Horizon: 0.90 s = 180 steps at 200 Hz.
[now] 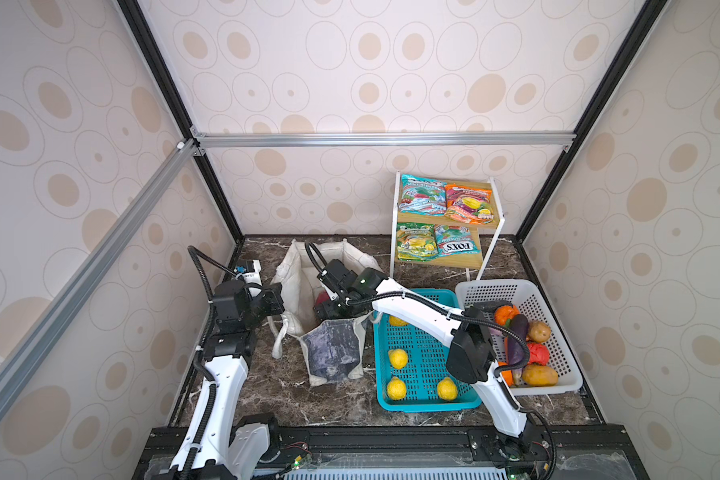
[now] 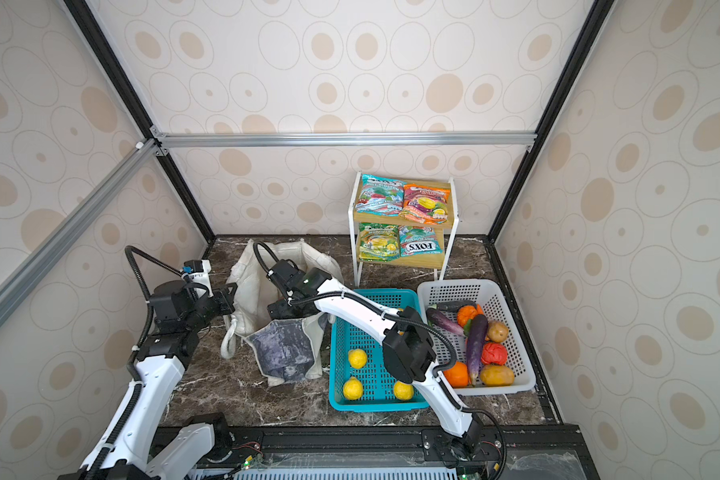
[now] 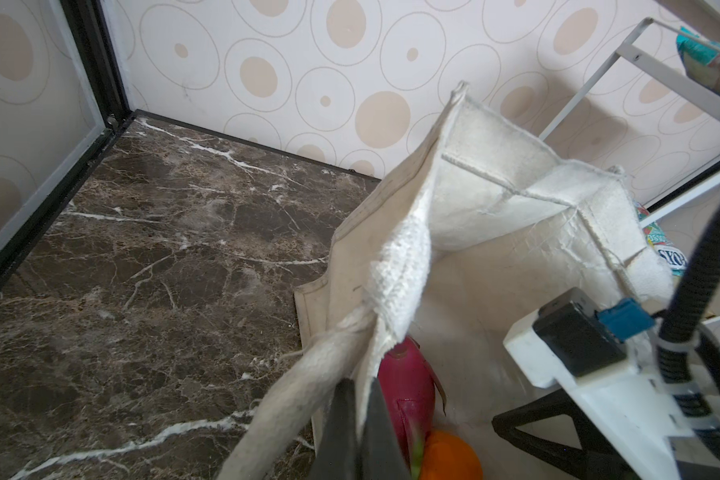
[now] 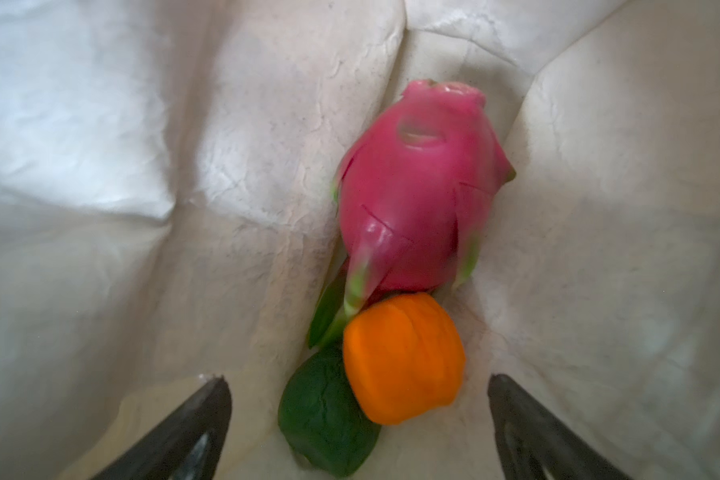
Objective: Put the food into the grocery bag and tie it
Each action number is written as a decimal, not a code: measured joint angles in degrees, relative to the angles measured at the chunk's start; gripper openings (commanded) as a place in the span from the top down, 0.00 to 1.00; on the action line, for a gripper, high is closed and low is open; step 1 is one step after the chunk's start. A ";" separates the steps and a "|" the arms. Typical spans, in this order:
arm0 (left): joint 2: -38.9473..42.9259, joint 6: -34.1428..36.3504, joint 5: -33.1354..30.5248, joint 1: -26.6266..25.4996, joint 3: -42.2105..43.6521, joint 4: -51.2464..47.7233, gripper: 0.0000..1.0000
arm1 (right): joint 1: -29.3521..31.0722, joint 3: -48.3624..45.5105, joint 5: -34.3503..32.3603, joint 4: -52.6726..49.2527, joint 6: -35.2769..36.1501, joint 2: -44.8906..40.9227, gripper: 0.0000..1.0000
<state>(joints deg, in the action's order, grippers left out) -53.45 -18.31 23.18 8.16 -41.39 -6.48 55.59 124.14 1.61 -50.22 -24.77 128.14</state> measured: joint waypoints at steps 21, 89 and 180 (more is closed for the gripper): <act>0.00 0.00 -0.39 0.00 0.00 0.00 1.00 | 0.00 -4.70 -0.22 2.47 -0.46 -6.36 0.00; -0.02 -3.21 1.51 0.00 0.22 1.44 1.00 | -4.61 -29.44 -7.23 17.09 -5.60 -38.64 0.00; -1.01 -6.75 4.85 0.04 -3.19 0.37 1.00 | -9.51 -34.84 1.27 20.11 -9.18 -27.76 1.00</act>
<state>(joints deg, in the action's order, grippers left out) -54.46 -25.06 28.03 8.21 -44.58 -6.11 46.09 89.30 2.87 -30.11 -33.95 100.38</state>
